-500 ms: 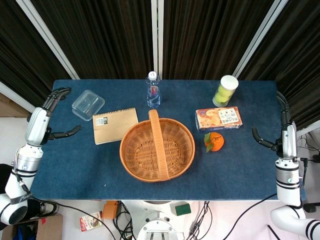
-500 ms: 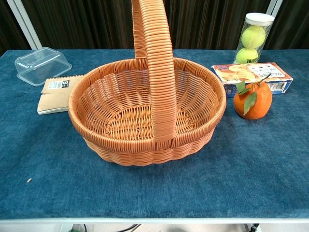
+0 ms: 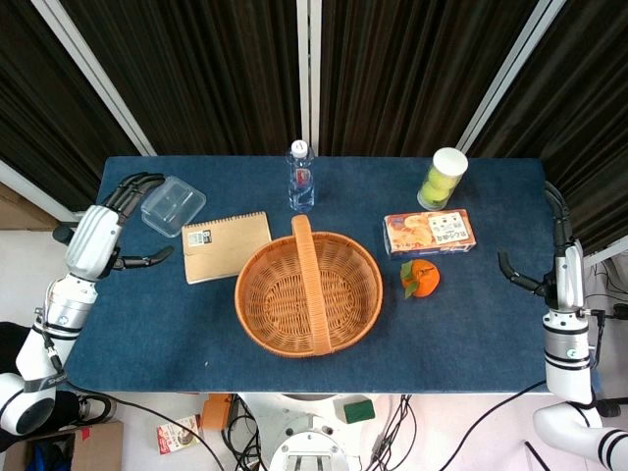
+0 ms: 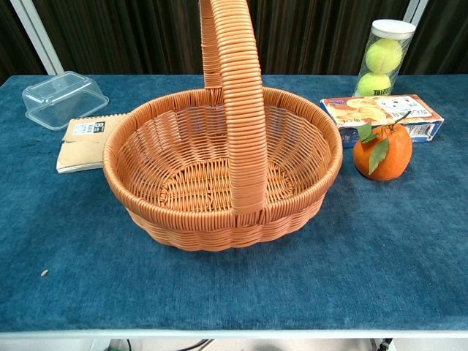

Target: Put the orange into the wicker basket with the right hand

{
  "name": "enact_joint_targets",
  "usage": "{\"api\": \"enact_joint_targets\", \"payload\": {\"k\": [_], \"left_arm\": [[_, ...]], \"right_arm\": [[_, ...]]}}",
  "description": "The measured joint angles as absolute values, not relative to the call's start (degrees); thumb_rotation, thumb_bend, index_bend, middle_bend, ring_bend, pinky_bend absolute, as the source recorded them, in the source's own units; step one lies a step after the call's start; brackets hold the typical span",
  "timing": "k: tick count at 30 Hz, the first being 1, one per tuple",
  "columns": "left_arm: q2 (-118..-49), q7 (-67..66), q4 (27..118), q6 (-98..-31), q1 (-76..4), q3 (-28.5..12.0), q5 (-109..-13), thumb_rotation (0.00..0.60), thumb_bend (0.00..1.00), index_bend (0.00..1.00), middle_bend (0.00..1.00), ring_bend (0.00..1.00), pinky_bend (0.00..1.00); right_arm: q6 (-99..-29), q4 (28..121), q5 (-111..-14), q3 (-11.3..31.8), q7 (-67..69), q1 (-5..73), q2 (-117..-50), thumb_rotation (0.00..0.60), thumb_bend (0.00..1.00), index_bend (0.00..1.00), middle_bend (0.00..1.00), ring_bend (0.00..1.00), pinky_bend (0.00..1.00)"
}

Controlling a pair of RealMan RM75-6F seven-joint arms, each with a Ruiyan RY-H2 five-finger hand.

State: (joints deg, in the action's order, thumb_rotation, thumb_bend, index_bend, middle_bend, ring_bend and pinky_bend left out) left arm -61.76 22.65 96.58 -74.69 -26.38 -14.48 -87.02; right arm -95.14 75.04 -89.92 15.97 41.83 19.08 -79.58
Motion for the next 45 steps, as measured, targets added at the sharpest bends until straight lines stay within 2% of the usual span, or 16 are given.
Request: {"api": "enact_joint_targets", "payload": {"k": [8,12,17,22,37,45], "left_arm": [[-59.7,12.6,98.5,-74.2,-25.1,-10.8,-89.1,0.600,0.03,0.16,0.12,0.08,0.24],[-59.1,6.5,100.3,-74.4,-22.9,-7.2,-89.8,0.600,0.02,0.16,0.12,0.08,0.24],[-59.5,7.1,99.9,-75.3,-20.5,-4.8,-89.6,0.600,0.02,0.16,0.12,0.08,0.24],[-61.4,10.4,96.1,-76.2,-19.1,-3.8,-89.0,0.600,0.02,0.16,0.12,0.08,0.24],[-63.9,14.3,90.0,-76.0,-17.9,-2.9,-87.7,0.600,0.01,0.19,0.12,0.08,0.24],[-65.2,15.3,87.4,-78.5,-17.2,-3.2,-88.5,0.600,0.01,0.21,0.13,0.08,0.24]], "right_arm": [[-90.6,76.9,-90.3,12.9,34.5,18.7,-75.8,0.600,0.31,0.00,0.00,0.00,0.00],[-85.7,79.2,-89.2,10.7,25.4,18.4,-73.3,0.600,0.30,0.00,0.00,0.00,0.00],[-77.9,79.4,-87.0,7.6,17.0,18.6,-73.0,0.600,0.24,0.00,0.00,0.00,0.00],[-73.5,74.4,-85.5,5.5,18.9,18.9,-76.7,0.600,0.24,0.00,0.00,0.00,0.00],[-71.7,57.1,-86.4,4.7,37.3,21.0,-91.8,0.600,0.24,0.00,0.01,0.00,0.00],[-69.8,54.6,-86.8,4.4,37.7,22.9,-95.3,0.600,0.24,0.00,0.03,0.00,0.00]]}}
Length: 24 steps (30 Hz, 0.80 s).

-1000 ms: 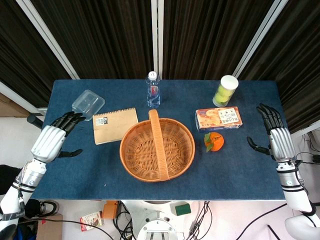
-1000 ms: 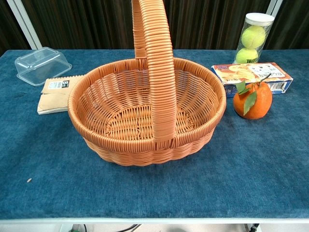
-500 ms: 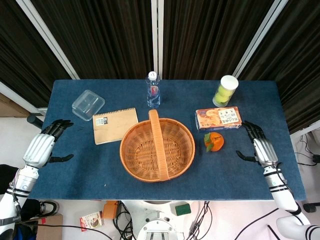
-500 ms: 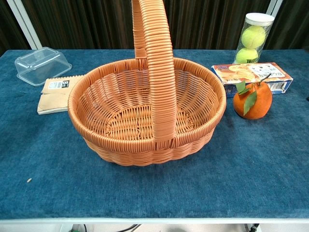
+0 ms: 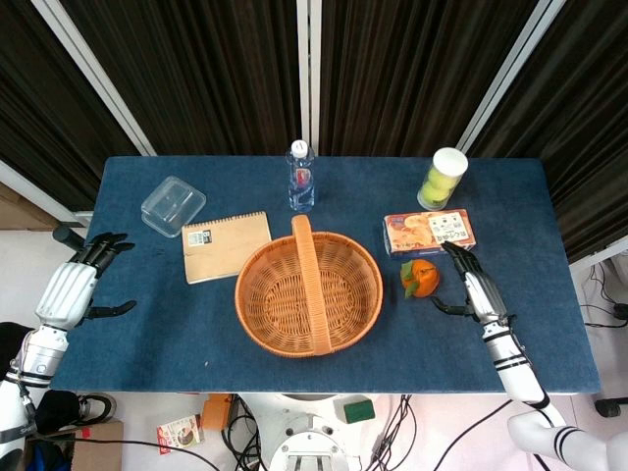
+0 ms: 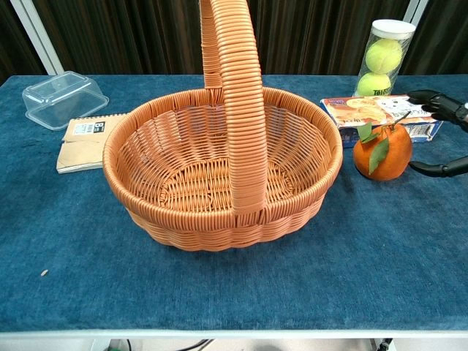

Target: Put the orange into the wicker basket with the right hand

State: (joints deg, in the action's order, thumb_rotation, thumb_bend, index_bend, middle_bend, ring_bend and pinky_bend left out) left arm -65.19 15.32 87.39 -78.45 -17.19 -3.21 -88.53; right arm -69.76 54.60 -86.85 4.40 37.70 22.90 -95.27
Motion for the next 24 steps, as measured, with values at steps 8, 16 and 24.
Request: {"api": "enact_joint_targets", "payload": {"k": [8,16,24], "left_arm": [[-65.2,14.7,87.2,-79.1,-16.8,-3.2,-88.7,0.600,0.01,0.21,0.13,0.08,0.24],[-64.8,15.1,87.0,-79.3,-16.7,-3.2,-88.8,0.600,0.01,0.21,0.13,0.08,0.24],[-63.9,14.4,87.8,-80.8,-16.0,-3.0,-89.6,0.600,0.01,0.21,0.13,0.08,0.24]], "right_arm": [[-67.9,54.8,-85.6,4.6,34.3,23.6,-97.0,0.600,0.29,0.00,0.06,0.00,0.04],[-66.0,54.3,-84.3,5.3,34.3,24.3,-98.4,0.600,0.32,0.00,0.10,0.00,0.07],[-64.5,55.4,-83.8,5.5,34.0,25.1,-98.3,0.600,0.33,0.23,0.17,0.03,0.13]]}}
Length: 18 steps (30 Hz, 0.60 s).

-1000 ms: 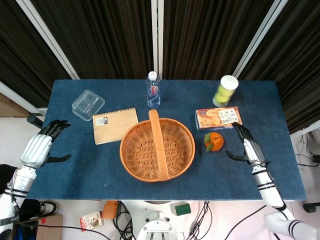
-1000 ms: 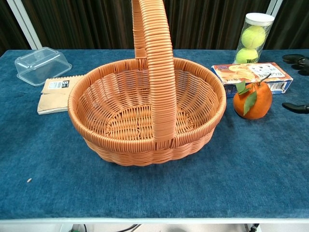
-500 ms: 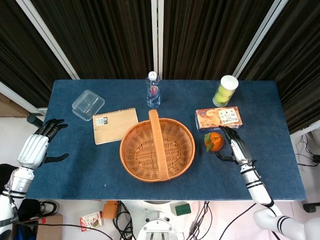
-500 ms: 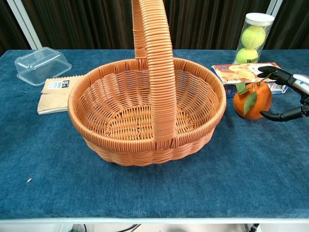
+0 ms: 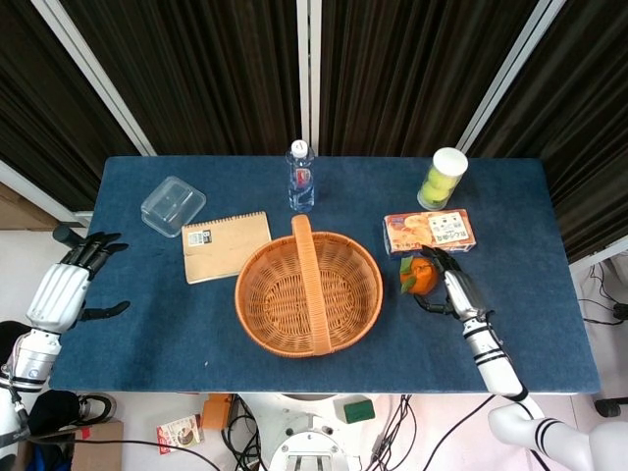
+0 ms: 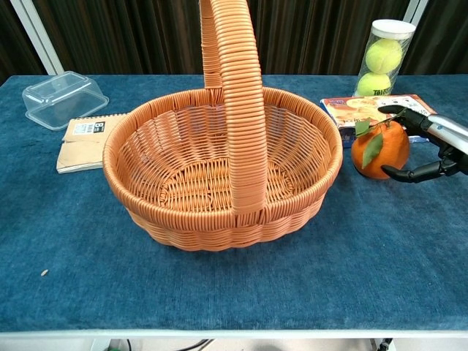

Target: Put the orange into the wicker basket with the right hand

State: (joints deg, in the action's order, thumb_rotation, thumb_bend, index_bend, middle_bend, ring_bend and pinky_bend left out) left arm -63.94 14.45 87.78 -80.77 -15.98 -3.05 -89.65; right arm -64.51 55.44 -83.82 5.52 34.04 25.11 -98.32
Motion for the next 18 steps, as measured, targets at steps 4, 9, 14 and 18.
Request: {"api": "enact_joint_targets", "payload": {"k": [4,9,14,18], "left_arm": [[-63.8,14.3,88.0,-80.8,-15.8,-3.0,-89.4,0.600,0.01,0.21,0.13,0.08,0.24],[-63.8,14.4,88.1,-80.3,-15.9,-3.0,-89.4,0.600,0.01,0.21,0.13,0.08,0.24],[-63.9,14.4,88.2,-80.4,-15.9,-3.0,-89.6,0.600,0.01,0.21,0.13,0.08,0.24],[-63.7,14.4,88.4,-80.4,-15.8,-2.9,-89.5,0.600,0.01,0.21,0.13,0.08,0.24]], "right_arm": [[-65.0,55.2,-83.6,5.6,33.5,24.9,-98.7,0.600,0.36,0.42,0.23,0.09,0.15],[-65.9,55.0,-83.4,5.8,33.1,24.5,-98.8,0.600,0.40,0.54,0.30,0.14,0.17],[-68.5,55.9,-84.0,6.2,33.9,24.0,-98.1,0.600,0.40,0.55,0.31,0.15,0.18],[-72.6,58.7,-85.2,6.6,34.7,23.3,-96.2,0.600,0.40,0.55,0.31,0.15,0.18]]}}
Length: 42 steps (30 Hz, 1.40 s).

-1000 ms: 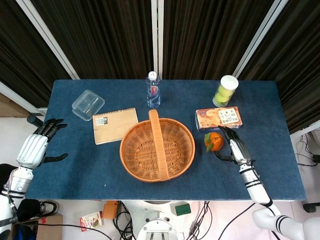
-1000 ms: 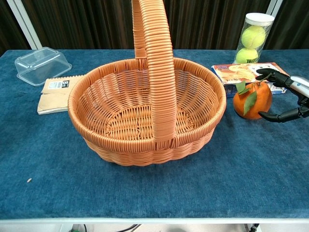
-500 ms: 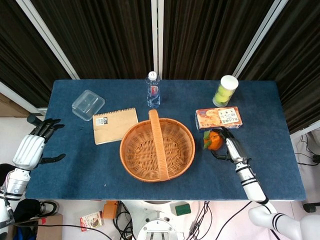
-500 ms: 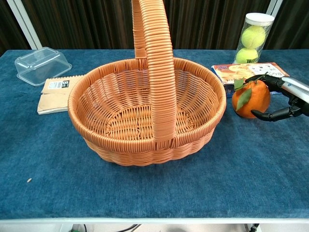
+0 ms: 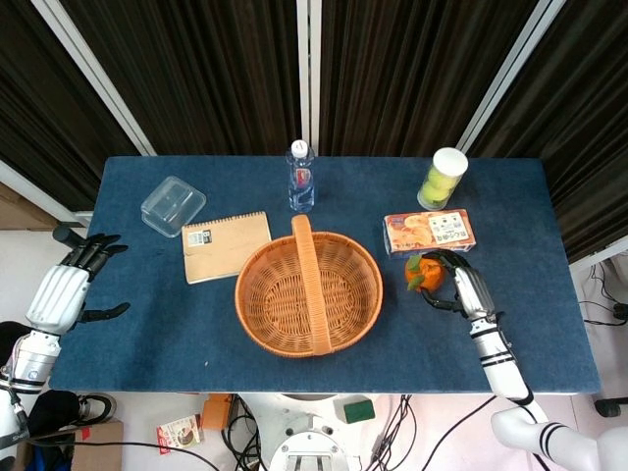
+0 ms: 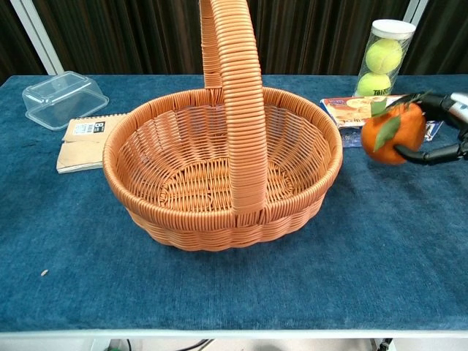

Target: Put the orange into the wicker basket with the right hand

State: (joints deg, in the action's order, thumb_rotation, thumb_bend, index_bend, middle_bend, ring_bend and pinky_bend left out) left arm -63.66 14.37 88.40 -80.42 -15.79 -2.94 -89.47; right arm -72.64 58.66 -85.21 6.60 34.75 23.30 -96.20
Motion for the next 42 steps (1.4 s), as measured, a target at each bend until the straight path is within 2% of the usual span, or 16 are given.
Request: {"api": "enact_joint_targets", "payload": {"k": [5,12,16,20,24,28,38,42], "left_arm": [[-63.7,14.8,88.2,-80.3,-15.7,-2.9,-89.5,0.600,0.01,0.21,0.13,0.08,0.24],[-64.1,15.9,87.2,-80.5,-15.5,-2.6,-89.6,0.600,0.01,0.21,0.13,0.08,0.24],[-64.1,16.3,86.7,-81.1,-14.9,-2.4,-89.7,0.600,0.01,0.21,0.13,0.08,0.24],[-64.1,16.7,86.3,-81.5,-14.5,-2.4,-89.5,0.600,0.01,0.21,0.13,0.08,0.24],[-64.1,17.2,86.0,-82.0,-14.2,-2.4,-89.5,0.600,0.01,0.21,0.13,0.08,0.24],[-64.2,17.8,85.4,-82.0,-14.0,-2.5,-89.2,0.600,0.01,0.21,0.13,0.08,0.24],[-64.2,18.5,84.4,-81.3,-14.3,-2.9,-88.7,0.600,0.01,0.21,0.13,0.08,0.24],[-64.2,18.6,84.3,-81.2,-14.3,-2.9,-88.7,0.600,0.01,0.21,0.13,0.08,0.24]], "right_arm": [[-78.6,66.4,-88.0,7.1,34.7,22.2,-91.1,0.600,0.40,0.55,0.31,0.15,0.18],[-81.0,82.4,-92.9,6.9,28.9,22.6,-82.2,0.600,0.41,0.55,0.31,0.15,0.19],[-77.2,91.9,-93.8,6.9,25.3,24.9,-77.9,0.600,0.41,0.55,0.30,0.15,0.19],[-70.1,95.8,-93.1,7.5,20.6,28.7,-76.7,0.600,0.41,0.55,0.30,0.15,0.19],[-62.8,97.1,-89.9,8.7,15.6,33.1,-78.2,0.600,0.41,0.55,0.30,0.15,0.19],[-57.7,95.9,-85.0,10.2,11.7,37.2,-82.9,0.600,0.41,0.55,0.30,0.15,0.19],[-48.5,89.0,-76.4,12.9,5.3,45.2,-92.7,0.600,0.40,0.55,0.26,0.15,0.18],[-46.4,86.7,-74.1,13.3,3.7,47.0,-94.9,0.600,0.40,0.51,0.25,0.13,0.17]]}}
